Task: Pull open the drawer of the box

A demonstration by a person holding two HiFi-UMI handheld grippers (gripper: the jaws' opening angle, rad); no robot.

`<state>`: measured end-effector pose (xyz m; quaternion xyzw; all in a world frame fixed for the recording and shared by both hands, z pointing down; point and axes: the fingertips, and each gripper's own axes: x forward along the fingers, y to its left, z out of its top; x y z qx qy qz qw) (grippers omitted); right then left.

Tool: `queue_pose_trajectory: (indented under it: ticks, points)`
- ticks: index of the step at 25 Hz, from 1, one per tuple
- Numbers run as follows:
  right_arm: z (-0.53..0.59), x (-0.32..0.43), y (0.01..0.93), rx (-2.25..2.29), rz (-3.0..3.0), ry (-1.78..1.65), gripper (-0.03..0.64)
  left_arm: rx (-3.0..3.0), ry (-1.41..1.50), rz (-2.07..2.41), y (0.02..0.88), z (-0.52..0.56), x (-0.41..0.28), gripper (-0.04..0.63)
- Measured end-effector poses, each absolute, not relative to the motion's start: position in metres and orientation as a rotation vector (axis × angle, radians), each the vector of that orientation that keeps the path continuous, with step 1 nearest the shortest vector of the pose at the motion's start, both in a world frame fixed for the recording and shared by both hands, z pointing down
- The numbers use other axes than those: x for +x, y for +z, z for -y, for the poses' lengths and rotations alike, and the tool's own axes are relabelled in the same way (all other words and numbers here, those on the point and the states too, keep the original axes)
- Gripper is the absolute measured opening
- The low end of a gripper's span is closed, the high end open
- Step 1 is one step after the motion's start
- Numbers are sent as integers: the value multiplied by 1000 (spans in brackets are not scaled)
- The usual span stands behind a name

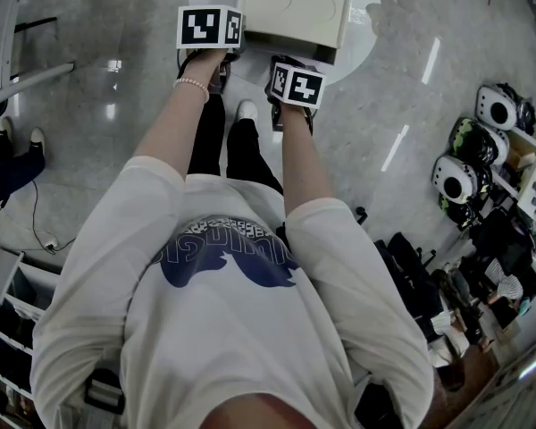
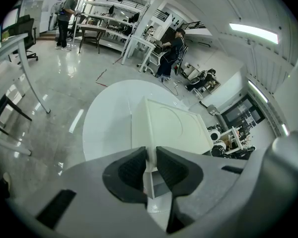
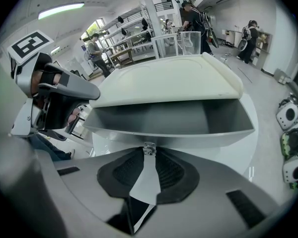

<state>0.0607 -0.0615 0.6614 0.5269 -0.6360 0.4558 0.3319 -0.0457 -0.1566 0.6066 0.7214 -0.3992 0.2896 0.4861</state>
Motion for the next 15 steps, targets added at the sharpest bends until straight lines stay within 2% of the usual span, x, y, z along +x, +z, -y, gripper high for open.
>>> queue_pose_trajectory:
  ticks: [15]
  points:
    - [46,57,661,1362,1668,1196,69,1751,703,978,606,157,-47,71]
